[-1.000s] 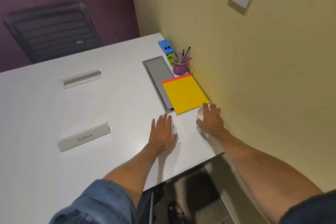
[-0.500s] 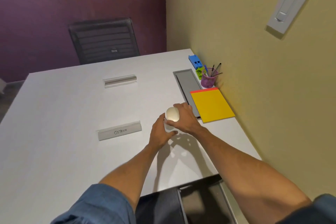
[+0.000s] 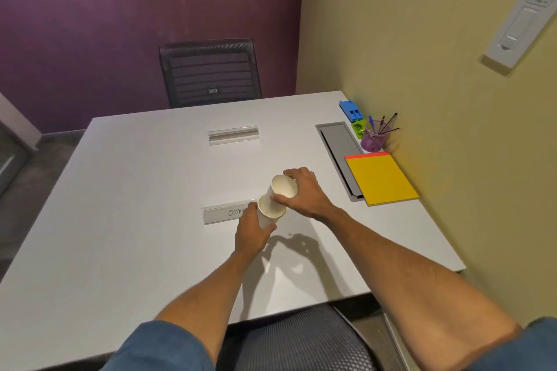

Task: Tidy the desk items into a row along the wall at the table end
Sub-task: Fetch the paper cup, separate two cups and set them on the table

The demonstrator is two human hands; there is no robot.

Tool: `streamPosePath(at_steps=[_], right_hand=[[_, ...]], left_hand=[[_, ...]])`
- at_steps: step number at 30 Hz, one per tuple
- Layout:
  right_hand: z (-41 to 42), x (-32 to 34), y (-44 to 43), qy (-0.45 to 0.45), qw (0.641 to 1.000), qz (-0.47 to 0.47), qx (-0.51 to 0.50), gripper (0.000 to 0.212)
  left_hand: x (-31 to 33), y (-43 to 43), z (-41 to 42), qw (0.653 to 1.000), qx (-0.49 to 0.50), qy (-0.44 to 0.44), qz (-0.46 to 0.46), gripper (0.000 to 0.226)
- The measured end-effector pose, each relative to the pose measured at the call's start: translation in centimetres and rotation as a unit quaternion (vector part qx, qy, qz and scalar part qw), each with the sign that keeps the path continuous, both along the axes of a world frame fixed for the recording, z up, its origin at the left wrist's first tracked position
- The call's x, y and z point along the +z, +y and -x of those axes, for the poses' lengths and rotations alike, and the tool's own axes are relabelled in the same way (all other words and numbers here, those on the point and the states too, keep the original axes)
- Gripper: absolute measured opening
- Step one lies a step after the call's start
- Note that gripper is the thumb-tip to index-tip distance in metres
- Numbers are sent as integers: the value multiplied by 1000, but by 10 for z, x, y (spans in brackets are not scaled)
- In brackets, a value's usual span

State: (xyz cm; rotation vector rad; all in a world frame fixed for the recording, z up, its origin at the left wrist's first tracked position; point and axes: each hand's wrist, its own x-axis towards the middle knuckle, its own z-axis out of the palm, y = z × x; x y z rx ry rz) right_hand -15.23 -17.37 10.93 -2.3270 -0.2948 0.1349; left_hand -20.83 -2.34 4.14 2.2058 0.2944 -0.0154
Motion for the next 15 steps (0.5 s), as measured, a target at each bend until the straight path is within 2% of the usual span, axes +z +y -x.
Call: streamPosePath(at_steps=[4,7,12,15], right_hand=[[-14,6,2,3,997,-28,-77,67],[-23,-1,-2,8,995,24,-98,72],[-31,-31,-9,28,990,125,-62,75],[-34,-50,-15,46,986,155,-40,76]], left_hand=[[-2,26,9,999,44,22,-18,52],[-1,42,8,998,52,20,-19,51],[0,58,-4,997,70,0,-21,49],[-5,61,-11,997,75,1,-28,51]])
